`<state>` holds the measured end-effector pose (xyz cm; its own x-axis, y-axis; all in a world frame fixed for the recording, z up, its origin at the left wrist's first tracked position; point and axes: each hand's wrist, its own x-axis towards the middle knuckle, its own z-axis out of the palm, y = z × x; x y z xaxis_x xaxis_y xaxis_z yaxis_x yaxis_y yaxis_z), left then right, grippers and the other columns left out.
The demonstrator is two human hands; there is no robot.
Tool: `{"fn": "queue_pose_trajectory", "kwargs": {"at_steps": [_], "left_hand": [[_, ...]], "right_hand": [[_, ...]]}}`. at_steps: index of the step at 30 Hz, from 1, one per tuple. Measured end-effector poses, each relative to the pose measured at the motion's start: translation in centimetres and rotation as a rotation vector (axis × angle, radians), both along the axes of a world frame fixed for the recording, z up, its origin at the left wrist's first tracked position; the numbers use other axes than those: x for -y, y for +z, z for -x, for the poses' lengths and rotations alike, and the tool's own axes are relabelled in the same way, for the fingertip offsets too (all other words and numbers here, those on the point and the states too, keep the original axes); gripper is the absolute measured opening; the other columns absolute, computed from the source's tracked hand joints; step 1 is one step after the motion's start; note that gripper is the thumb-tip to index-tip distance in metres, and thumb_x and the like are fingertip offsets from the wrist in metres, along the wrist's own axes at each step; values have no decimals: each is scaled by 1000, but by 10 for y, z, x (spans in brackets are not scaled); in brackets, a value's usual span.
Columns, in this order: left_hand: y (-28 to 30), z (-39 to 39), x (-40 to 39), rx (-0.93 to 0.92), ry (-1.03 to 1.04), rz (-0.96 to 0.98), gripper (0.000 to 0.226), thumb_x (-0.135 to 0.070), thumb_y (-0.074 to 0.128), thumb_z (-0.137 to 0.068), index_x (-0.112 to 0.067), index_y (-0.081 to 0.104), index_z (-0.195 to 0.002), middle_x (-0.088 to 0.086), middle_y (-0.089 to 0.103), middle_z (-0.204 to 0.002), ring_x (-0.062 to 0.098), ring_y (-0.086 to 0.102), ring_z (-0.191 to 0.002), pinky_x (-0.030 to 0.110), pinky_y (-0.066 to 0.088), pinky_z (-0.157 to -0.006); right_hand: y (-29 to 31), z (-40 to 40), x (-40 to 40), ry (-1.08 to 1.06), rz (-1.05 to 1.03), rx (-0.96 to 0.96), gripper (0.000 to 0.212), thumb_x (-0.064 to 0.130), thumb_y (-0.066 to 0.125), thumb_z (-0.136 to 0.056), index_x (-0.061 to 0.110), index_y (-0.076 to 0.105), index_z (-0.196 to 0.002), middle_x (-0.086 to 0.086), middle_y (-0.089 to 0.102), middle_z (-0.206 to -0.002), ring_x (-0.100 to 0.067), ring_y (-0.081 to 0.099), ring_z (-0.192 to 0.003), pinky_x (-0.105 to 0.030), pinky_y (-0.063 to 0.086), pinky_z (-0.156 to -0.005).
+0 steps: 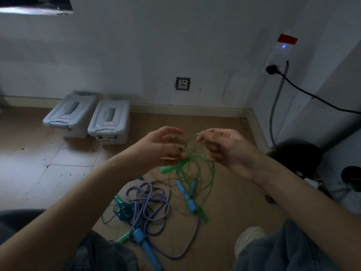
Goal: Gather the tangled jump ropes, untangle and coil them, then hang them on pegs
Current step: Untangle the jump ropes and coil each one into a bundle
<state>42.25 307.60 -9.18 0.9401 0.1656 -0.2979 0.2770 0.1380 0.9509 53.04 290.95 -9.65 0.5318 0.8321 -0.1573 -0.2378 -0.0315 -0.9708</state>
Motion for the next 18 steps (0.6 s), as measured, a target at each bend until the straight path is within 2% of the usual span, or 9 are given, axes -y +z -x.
{"fn": "queue_pose_trajectory", "kwargs": {"at_steps": [2,4,5,7,11,15,17,18], "left_hand": [[-11,1,4,25,-117,-549,42,12,52,-80,-15,53,-112,-3,60,-111,6,64,-69,18,55,-65],[-26,0,-1,-22,-213,-1028,48,10,51,-80,-17,51,-119,-3,57,-117,7,61,-83,18,52,-74],[-33,0,-5,-84,-244,-1174,51,9,50,-80,-19,50,-123,-3,56,-121,11,59,-95,21,50,-80],[-47,2,-14,-204,-304,-1338,55,6,48,-81,-20,45,-130,-2,52,-129,15,54,-112,26,45,-88],[-64,4,-22,-266,-351,-1404,62,0,55,-83,-22,34,-137,-4,45,-137,19,52,-117,29,48,-87],[-64,2,-29,-216,-206,-1394,66,7,54,-81,-20,33,-138,-2,46,-136,16,54,-111,23,48,-85],[-54,1,-34,-199,-43,-1209,66,11,52,-80,-16,34,-138,6,46,-137,21,53,-113,29,48,-92],[-47,0,-35,-166,55,-1033,67,11,54,-80,-14,35,-139,8,44,-138,22,53,-111,32,47,-93]], "right_hand": [[-1,-4,-1,-225,37,101,18,19,59,-86,17,67,-70,10,43,-47,-1,34,-40,-13,33,-41],[4,-13,2,-466,7,129,24,13,50,-94,14,59,-72,10,45,-47,0,35,-36,-13,31,-38],[7,-17,4,-546,-22,125,24,12,48,-95,13,57,-72,9,43,-46,0,33,-35,-14,29,-37],[13,-21,9,-570,-101,93,24,14,47,-96,12,55,-74,10,36,-44,-3,29,-36,-15,25,-37],[18,-14,7,-374,-244,-11,17,17,52,-89,10,59,-75,9,29,-43,-4,23,-35,-17,20,-36],[27,-18,13,-156,-259,31,23,25,57,-81,11,67,-65,12,29,-39,-3,21,-33,-17,17,-38],[31,-26,22,-57,-143,157,30,32,58,-82,12,66,-61,10,32,-38,-6,23,-35,-20,18,-40],[31,-29,26,-3,-17,280,32,35,58,-84,15,66,-60,8,35,-40,-8,26,-37,-21,19,-41]]}}
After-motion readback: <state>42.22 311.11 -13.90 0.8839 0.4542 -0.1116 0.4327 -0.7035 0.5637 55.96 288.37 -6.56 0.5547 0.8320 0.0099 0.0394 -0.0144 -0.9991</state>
